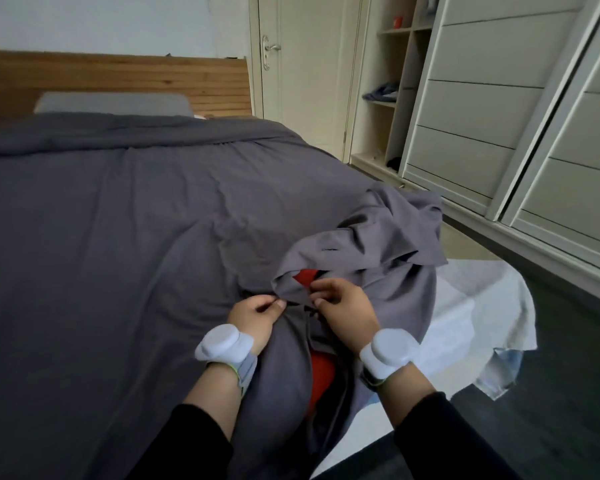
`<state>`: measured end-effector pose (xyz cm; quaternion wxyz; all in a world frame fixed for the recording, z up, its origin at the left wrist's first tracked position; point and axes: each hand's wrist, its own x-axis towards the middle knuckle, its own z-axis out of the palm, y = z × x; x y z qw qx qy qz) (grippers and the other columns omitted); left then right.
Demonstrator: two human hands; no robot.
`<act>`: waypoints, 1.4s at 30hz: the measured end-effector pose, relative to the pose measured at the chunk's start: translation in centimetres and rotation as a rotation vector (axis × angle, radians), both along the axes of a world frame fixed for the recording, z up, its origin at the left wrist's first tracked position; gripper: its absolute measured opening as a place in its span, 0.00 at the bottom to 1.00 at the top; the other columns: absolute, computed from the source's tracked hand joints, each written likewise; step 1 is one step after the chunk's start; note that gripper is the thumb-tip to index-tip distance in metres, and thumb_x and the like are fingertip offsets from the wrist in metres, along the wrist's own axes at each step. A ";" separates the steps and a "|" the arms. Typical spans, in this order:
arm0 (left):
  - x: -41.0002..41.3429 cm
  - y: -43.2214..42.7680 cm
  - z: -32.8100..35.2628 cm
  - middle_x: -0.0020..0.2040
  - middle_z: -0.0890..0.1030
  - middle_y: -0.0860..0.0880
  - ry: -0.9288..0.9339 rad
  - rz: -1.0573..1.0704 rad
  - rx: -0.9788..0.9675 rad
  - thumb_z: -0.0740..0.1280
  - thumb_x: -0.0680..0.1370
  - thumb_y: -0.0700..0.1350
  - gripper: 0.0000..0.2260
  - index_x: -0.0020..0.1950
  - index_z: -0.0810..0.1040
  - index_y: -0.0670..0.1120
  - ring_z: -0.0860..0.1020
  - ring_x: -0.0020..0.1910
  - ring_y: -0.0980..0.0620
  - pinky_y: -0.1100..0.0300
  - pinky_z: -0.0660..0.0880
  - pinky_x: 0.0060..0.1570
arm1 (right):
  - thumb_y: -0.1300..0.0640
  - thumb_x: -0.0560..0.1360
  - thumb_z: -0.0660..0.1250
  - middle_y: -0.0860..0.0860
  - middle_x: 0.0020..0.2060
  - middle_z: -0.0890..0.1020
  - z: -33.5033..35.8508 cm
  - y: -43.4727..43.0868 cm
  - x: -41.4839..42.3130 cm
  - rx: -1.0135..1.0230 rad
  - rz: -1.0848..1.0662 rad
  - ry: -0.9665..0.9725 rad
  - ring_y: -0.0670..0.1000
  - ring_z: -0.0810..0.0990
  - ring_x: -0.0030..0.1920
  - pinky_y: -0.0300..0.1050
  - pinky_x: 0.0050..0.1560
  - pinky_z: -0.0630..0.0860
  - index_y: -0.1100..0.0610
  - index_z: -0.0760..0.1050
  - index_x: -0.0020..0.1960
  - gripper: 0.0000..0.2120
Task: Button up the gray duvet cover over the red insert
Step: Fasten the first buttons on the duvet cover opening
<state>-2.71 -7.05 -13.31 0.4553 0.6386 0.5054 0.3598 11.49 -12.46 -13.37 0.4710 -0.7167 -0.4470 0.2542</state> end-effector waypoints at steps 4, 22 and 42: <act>-0.2 0.0 0.0 0.39 0.81 0.51 -0.005 -0.010 0.049 0.70 0.73 0.41 0.03 0.45 0.82 0.45 0.79 0.40 0.59 0.74 0.70 0.40 | 0.65 0.69 0.66 0.48 0.42 0.82 -0.4 0.2 -0.6 -0.021 -0.004 -0.149 0.47 0.81 0.46 0.38 0.51 0.75 0.54 0.81 0.53 0.15; 0.1 -0.3 1.0 0.40 0.84 0.46 -0.083 0.033 -0.058 0.70 0.73 0.47 0.06 0.38 0.83 0.47 0.81 0.44 0.48 0.59 0.75 0.44 | 0.56 0.68 0.76 0.46 0.37 0.80 0.6 0.1 -1.7 0.096 -0.013 -0.015 0.41 0.76 0.36 0.23 0.37 0.71 0.54 0.80 0.49 0.11; 0.9 -0.2 -0.1 0.51 0.82 0.46 -0.167 0.062 -0.144 0.67 0.76 0.46 0.10 0.54 0.80 0.43 0.79 0.52 0.47 0.57 0.74 0.54 | 0.57 0.73 0.70 0.46 0.44 0.80 0.4 -0.2 -1.8 0.074 0.049 -0.089 0.41 0.78 0.43 0.23 0.41 0.69 0.54 0.84 0.52 0.09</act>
